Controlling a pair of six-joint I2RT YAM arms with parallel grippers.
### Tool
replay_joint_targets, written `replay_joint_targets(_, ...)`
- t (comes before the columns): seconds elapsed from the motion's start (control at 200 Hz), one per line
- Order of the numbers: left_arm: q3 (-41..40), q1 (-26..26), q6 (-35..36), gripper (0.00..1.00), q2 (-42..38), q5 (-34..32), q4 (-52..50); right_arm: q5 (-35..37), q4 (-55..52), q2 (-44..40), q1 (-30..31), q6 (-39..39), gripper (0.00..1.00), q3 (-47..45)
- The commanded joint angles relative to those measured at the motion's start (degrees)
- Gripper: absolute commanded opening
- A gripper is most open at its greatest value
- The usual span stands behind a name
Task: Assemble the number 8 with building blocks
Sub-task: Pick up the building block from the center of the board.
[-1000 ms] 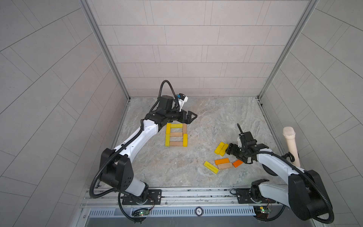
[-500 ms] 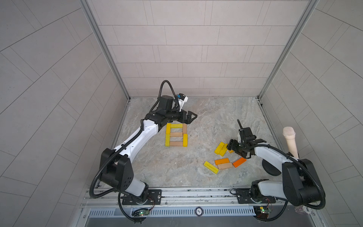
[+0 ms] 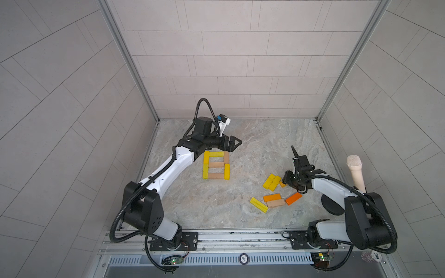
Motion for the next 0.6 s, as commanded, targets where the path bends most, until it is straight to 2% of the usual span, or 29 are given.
replay_joint_targets(0.0,-0.3,-0.3,0.9,1.00,-1.6,0.4,0.1,2.3,-0.1,1.7,-0.2,-0.8,0.58,0.4)
replay_joint_targets(0.12,-0.2,-0.2,0.9,1.00,-1.3,0.4,0.0,2.3,0.2,2.7,-0.2,-1.8,0.54,2.5)
replay_joint_targets(0.26,-0.1,-0.4,1.0,1.00,-1.5,0.2,-0.1,3.2,-0.8,3.6,-0.2,-3.4,0.44,3.8)
replay_joint_targets(0.51,-0.2,-0.4,1.1,1.00,-1.7,0.2,-0.3,5.5,-0.8,5.5,-0.2,-4.5,0.33,4.1)
replay_joint_targets(0.595,-0.1,-0.4,1.2,1.00,-1.8,0.4,-0.3,6.3,-1.3,6.5,-0.2,-5.2,0.33,4.6)
